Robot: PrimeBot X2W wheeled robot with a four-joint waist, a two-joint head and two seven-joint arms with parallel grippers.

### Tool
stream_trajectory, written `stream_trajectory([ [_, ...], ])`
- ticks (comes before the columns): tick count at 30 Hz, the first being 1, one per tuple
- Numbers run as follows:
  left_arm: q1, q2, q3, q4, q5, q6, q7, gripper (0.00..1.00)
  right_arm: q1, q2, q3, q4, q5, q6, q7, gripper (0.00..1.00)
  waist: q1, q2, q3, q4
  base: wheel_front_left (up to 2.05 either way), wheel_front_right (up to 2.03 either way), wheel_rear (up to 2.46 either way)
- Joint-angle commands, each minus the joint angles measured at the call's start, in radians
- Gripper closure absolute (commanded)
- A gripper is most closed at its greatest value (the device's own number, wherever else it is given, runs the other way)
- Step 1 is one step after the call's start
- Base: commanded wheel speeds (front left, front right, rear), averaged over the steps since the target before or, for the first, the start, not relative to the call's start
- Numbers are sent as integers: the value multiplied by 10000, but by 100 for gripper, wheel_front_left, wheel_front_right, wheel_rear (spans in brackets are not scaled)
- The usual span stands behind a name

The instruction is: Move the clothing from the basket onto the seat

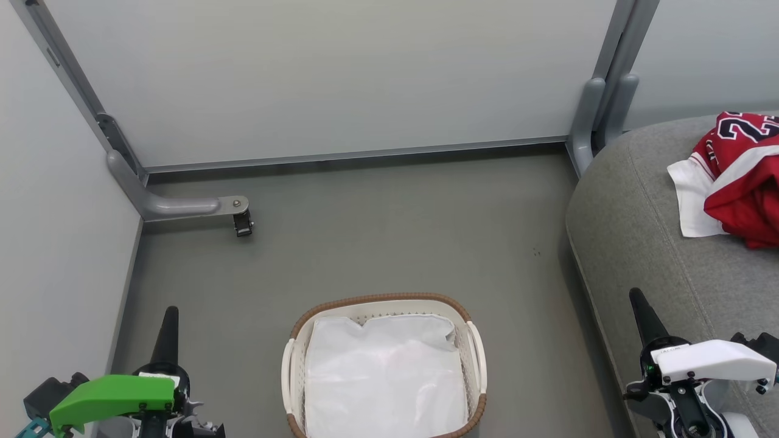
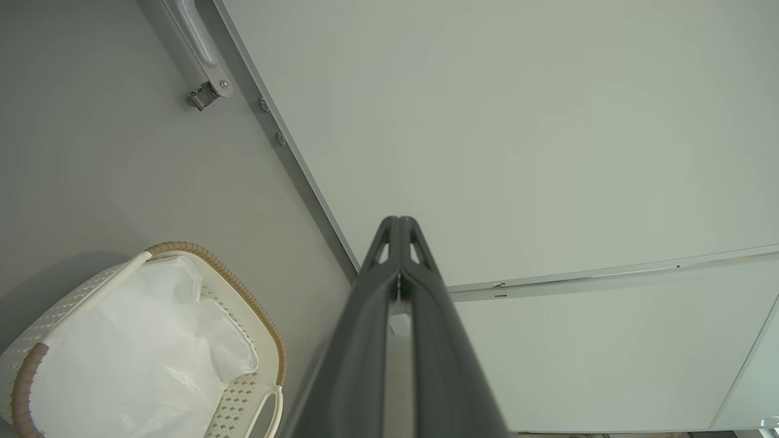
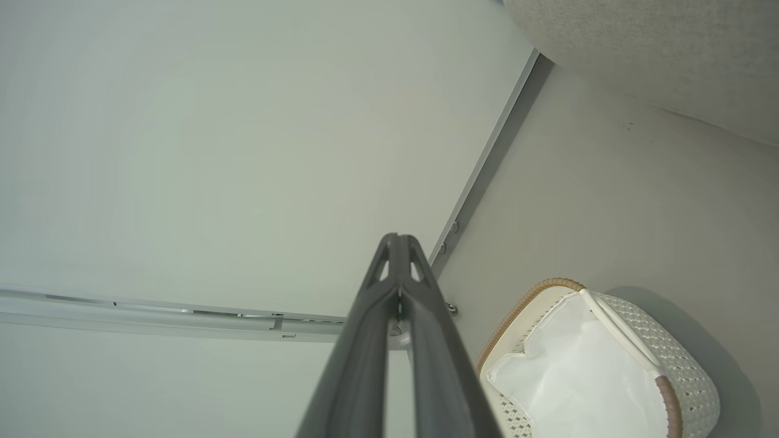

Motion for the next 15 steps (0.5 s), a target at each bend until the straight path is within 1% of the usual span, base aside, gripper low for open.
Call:
stream_trajectory([
  [1, -263, 13, 84, -105, -192, -55, 68, 100, -172, -61, -49, -103, 254, -3, 77, 100, 0, 0, 0, -5, 0, 0, 0],
  [15, -407, -30, 242, -127, -1153, -111, 363, 100, -218, -71, -151, -176, 1358, -5, 373, 100, 0, 0, 2, -55, 0, 0, 0],
])
